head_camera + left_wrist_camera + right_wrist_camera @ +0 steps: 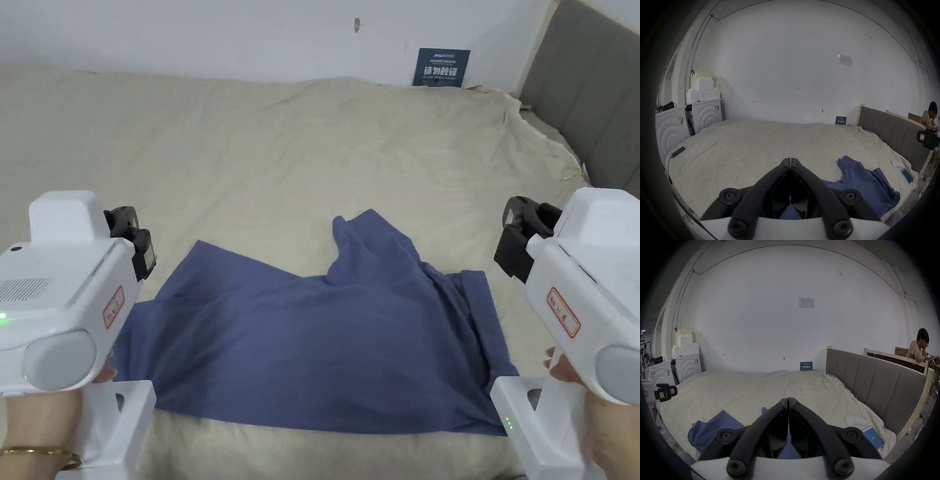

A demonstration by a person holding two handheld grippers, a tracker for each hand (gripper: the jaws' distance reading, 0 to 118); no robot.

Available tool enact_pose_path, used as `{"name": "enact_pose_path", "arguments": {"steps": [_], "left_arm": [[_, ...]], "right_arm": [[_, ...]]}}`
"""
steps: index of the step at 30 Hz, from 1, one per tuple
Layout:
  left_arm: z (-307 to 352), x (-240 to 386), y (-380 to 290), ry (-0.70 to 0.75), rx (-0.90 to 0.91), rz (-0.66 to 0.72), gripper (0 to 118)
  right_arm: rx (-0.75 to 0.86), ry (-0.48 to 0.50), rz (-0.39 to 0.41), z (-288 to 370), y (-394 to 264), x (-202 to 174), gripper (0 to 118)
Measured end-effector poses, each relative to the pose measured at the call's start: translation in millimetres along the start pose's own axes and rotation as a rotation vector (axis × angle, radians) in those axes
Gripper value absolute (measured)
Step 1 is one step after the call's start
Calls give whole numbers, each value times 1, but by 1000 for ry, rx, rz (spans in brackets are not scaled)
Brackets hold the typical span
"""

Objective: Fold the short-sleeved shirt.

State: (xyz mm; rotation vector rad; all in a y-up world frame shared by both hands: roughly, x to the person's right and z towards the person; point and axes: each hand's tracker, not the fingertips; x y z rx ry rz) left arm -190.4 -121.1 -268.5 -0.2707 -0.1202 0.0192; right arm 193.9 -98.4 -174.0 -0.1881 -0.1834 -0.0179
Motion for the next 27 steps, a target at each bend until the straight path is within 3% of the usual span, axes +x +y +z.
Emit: {"name": "enact_pose_path", "arguments": {"steps": [3, 5, 7, 9, 11, 20, 27], "left_arm": [[-6, -9, 4, 3, -36, 35, 2], [-14, -21, 9, 1, -96, 81, 10], [-25, -37, 13, -16, -152, 124, 48], [-38, -51, 15, -3, -215, 126, 98], [-52, -64, 15, 31, -279, 111, 118], [-124, -121, -30, 213, -688, 86, 118], [-157, -120, -77, 250, -845, 77, 113]], "right_arm": [[-7, 13, -1, -3, 1, 0, 0], [-11, 16, 8, -5, 0, -2, 0], [-13, 17, 13, -6, 0, -3, 0], [-19, 21, 14, -8, -1, -3, 0], [-28, 16, 13, -12, -2, -3, 0], [-75, 4, 31, -25, -8, -6, 0], [-133, -11, 39, -37, -19, -10, 0]]}}
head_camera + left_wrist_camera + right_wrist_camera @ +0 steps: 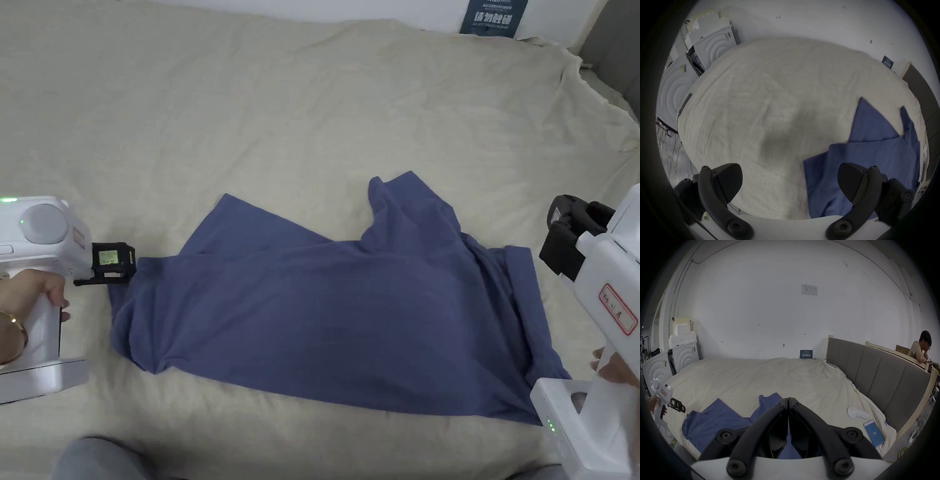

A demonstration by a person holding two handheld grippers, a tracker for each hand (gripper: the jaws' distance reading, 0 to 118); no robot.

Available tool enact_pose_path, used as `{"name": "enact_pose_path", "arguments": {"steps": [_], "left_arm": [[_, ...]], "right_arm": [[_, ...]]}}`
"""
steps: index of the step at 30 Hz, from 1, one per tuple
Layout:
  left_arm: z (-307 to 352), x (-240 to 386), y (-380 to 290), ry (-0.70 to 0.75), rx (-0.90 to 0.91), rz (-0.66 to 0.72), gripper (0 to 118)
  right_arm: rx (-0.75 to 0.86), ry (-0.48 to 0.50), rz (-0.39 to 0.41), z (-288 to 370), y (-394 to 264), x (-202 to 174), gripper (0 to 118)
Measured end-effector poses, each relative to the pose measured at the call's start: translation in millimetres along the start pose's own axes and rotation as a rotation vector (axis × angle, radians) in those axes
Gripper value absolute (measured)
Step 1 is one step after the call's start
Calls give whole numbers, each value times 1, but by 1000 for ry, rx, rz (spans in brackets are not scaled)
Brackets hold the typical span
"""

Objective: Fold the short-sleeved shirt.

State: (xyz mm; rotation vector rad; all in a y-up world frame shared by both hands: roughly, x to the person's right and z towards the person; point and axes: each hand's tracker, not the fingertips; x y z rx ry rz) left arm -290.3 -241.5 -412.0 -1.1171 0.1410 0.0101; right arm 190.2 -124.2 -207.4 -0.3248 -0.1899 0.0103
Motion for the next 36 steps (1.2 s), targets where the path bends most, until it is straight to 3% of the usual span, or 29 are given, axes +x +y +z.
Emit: {"name": "enact_pose_path", "arguments": {"steps": [10, 11, 13, 16, 25, 31, 32, 34, 35, 36], "left_arm": [[-22, 15, -12, -12, -73, 10, 66], [-20, 17, -12, -30, -68, 0, 56], [-15, 25, -14, -44, -41, -73, 0], [-12, 30, -18, -16, -33, -141, 0], [62, -12, -21, -166, 266, 112, 0], [86, -21, -28, -240, 342, 165, 0], [89, -21, -30, -243, 348, 164, 0], [91, -18, -32, -245, 362, 151, 0], [92, -16, -33, -241, 366, 143, 0], [94, -16, -34, -236, 371, 132, 0]], "right_arm": [[-30, -6, 36, -6, -2, -7, 0], [-34, -5, 39, -7, -3, -8, 0], [-43, -3, 44, -9, -5, -9, 0], [-49, -1, 54, -9, -7, -10, 0], [-45, -1, 59, -7, 0, -3, 0], [-111, 14, 65, -31, 22, 4, 1], [-137, 26, 74, -40, 29, 5, 9], [-179, 55, 70, -59, 43, 6, 72], [-211, 81, 68, -72, 49, 7, 94], [-260, 82, 82, -84, 56, 7, 97]]}}
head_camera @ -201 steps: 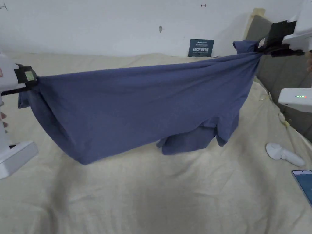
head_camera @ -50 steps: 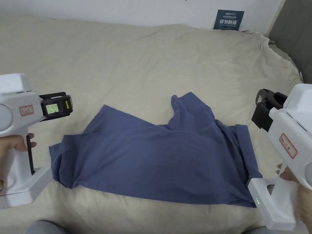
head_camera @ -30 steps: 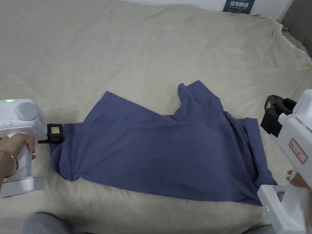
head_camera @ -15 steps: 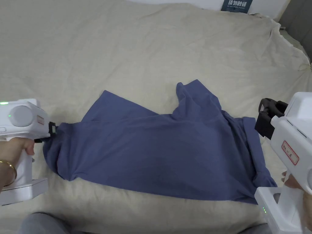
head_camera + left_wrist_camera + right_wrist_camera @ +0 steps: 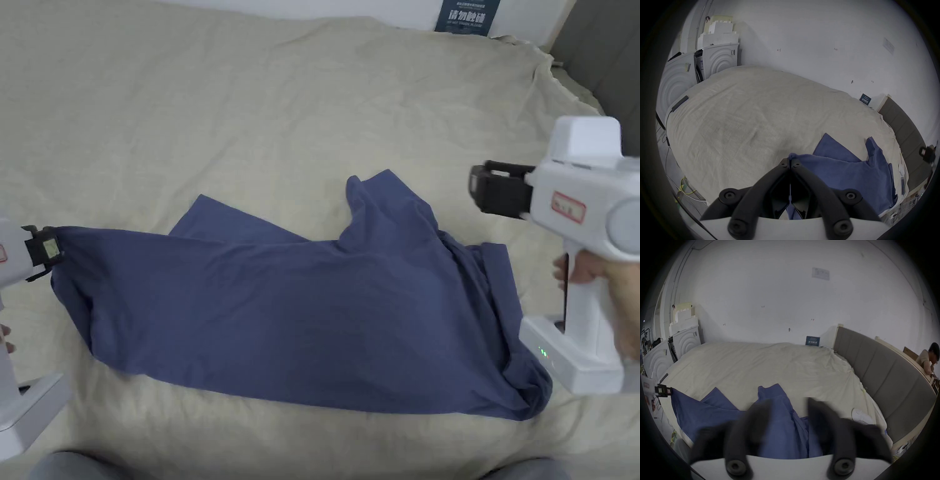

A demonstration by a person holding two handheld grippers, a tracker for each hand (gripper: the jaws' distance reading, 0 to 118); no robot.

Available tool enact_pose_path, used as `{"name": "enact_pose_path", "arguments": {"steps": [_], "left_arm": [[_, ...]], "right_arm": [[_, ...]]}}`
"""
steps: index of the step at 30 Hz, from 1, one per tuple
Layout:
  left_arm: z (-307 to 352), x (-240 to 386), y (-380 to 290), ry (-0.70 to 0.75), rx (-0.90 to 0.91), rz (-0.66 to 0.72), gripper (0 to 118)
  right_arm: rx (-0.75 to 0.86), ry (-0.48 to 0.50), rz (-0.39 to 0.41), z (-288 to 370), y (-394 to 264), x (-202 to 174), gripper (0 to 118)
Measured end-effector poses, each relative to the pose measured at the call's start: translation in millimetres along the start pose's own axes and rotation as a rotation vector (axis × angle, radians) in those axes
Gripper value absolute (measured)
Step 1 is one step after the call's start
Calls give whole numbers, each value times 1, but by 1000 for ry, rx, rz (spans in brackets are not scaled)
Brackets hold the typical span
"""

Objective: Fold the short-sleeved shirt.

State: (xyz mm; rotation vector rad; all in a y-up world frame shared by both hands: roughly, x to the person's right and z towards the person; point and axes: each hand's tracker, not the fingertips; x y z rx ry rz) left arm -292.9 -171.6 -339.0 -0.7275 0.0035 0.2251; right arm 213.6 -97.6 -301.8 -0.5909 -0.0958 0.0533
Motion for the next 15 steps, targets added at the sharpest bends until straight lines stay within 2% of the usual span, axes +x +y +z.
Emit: {"name": "enact_pose_path", "arguments": {"steps": [4, 7, 11, 15], "left_arm": [[1, 1, -4, 15, 5, -9, 0], [-2, 0, -7, 32, -14, 5, 0], [-5, -1, -10, 44, -29, 25, 0], [-6, 0, -10, 55, -38, 44, 0]], "right_arm": [[-117, 13, 59, -51, 30, -1, 102], [-272, 49, 128, -100, 41, -5, 105], [-451, 90, 135, -163, 29, -9, 105], [-566, 21, 111, -211, 7, -4, 100]]}}
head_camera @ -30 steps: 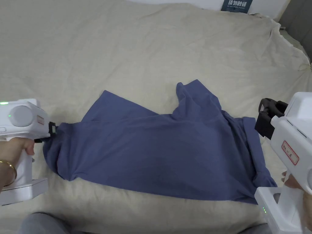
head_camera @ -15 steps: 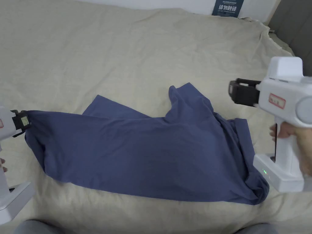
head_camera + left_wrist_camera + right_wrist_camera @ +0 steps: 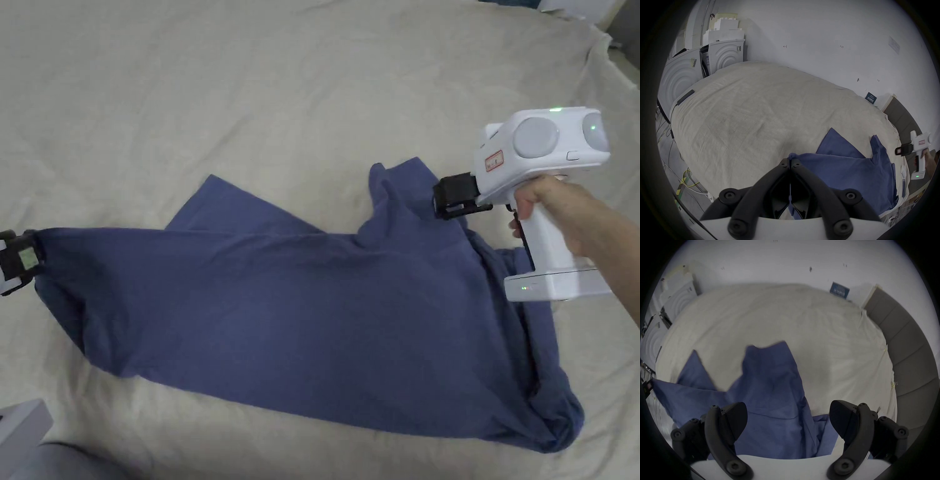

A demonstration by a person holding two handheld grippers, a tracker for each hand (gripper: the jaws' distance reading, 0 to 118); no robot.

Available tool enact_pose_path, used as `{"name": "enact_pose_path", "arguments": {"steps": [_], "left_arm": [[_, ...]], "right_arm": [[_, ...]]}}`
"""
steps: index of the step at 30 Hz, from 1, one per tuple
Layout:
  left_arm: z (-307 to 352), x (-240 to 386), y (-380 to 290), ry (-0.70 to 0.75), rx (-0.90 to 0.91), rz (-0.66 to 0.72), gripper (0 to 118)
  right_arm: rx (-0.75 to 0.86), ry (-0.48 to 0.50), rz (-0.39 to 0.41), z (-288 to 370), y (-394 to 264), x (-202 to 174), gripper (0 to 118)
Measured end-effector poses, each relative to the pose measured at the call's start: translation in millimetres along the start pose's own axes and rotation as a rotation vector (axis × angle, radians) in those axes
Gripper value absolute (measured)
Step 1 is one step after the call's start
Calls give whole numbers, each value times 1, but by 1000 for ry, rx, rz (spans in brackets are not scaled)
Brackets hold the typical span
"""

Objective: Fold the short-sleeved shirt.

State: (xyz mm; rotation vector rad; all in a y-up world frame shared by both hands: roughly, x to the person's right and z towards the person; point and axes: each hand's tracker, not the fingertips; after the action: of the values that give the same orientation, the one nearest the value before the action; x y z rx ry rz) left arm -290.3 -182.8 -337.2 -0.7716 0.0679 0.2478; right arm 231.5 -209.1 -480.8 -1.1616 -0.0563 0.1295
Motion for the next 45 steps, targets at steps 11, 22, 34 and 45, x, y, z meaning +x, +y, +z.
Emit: {"name": "enact_pose_path", "arguments": {"steps": [11, 22, 34, 45], "left_arm": [[-19, 5, -2, 42, -44, -6, 0], [-28, 4, -12, 63, -79, 30, 0], [2, 8, 5, -2, 3, 84, 0], [69, 11, 42, -76, 176, 61, 0]], "right_arm": [[-26, 6, -141, -68, 4, 35, 55], [-37, 55, -106, -73, 0, 31, 2], [155, 182, -143, 58, -4, 52, 2], [419, 171, -131, 244, -74, 88, 2]]}}
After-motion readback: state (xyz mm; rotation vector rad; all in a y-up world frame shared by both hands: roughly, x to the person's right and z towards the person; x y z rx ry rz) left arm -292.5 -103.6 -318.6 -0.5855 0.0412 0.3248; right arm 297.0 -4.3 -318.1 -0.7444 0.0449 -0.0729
